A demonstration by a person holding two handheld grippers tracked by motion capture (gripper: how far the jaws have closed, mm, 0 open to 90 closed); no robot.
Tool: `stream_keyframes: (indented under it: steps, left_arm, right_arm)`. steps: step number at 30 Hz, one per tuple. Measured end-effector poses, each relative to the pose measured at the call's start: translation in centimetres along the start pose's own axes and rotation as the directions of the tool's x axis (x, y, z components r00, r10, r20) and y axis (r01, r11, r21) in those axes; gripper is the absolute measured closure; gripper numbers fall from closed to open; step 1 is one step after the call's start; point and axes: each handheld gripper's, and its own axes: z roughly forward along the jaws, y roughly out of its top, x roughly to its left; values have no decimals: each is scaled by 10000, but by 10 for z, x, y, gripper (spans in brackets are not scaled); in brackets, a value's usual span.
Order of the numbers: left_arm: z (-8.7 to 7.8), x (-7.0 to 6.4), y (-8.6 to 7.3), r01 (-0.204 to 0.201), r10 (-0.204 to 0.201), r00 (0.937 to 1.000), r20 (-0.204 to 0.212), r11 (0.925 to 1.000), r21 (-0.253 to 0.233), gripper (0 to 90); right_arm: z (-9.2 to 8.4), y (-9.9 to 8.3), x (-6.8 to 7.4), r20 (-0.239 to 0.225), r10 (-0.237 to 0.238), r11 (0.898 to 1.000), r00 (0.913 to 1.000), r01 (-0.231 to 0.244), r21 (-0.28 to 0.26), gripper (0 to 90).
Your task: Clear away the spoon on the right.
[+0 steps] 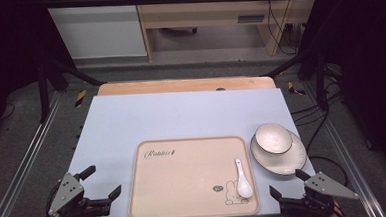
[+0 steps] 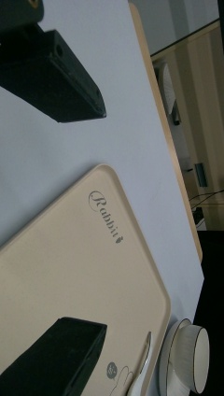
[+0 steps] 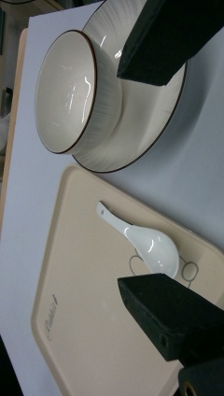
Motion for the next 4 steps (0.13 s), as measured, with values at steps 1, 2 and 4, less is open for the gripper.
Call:
stream_keyframes:
  steps: [1, 2, 4]
  left_arm:
    - [0, 0, 0, -8, 8, 10000, -2, 10000, 9, 0]
    - [0, 0, 0, -12, 12, 10000, 3, 10000, 9, 0]
    - [0, 0, 0, -23, 23, 10000, 3, 10000, 28, 0]
  right_arm:
    - [1, -1, 0, 27, 77, 10000, 10000, -77, 29, 26]
    - [2, -2, 0, 33, 101, 9999, 9999, -102, 61, 26]
    - [4, -3, -1, 39, 59, 9999, 10000, -59, 127, 27]
